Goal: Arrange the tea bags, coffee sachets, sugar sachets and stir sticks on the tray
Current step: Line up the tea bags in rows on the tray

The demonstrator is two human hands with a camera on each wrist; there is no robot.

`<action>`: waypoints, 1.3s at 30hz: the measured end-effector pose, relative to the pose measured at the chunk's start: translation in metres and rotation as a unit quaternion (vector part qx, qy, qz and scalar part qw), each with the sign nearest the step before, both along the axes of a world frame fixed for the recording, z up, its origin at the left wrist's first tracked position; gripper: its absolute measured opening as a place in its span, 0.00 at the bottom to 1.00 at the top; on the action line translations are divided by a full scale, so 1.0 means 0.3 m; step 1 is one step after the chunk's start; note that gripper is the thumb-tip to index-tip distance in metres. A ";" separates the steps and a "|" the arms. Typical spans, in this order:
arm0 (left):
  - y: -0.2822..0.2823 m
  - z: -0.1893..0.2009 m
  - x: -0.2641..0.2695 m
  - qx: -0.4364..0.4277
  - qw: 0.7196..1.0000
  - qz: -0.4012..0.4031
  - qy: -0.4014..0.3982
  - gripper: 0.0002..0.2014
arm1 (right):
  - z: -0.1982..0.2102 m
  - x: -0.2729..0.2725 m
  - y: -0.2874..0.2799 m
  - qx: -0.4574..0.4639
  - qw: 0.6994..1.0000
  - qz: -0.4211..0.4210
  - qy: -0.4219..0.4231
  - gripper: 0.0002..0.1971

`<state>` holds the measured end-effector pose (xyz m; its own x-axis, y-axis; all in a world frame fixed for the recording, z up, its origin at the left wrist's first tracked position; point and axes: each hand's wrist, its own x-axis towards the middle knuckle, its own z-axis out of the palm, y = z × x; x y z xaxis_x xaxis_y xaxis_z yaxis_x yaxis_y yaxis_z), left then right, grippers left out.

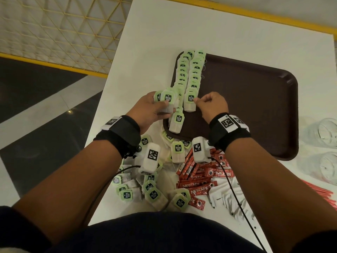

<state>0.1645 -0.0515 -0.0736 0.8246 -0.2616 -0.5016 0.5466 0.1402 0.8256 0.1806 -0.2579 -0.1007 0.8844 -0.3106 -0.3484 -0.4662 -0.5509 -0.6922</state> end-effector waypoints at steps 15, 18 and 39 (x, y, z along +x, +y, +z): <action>-0.025 -0.001 0.004 -0.040 0.998 -0.037 0.013 0.17 | 0.069 -0.035 0.022 0.253 0.967 0.018 -0.023 0.06; -0.011 -0.008 0.005 -0.037 0.999 -0.014 0.021 0.17 | 0.053 -0.043 -0.010 0.224 0.974 0.008 -0.007 0.07; 0.004 -0.010 -0.013 0.049 0.999 -0.010 -0.012 0.17 | 0.069 -0.054 0.022 0.064 0.995 0.072 -0.028 0.18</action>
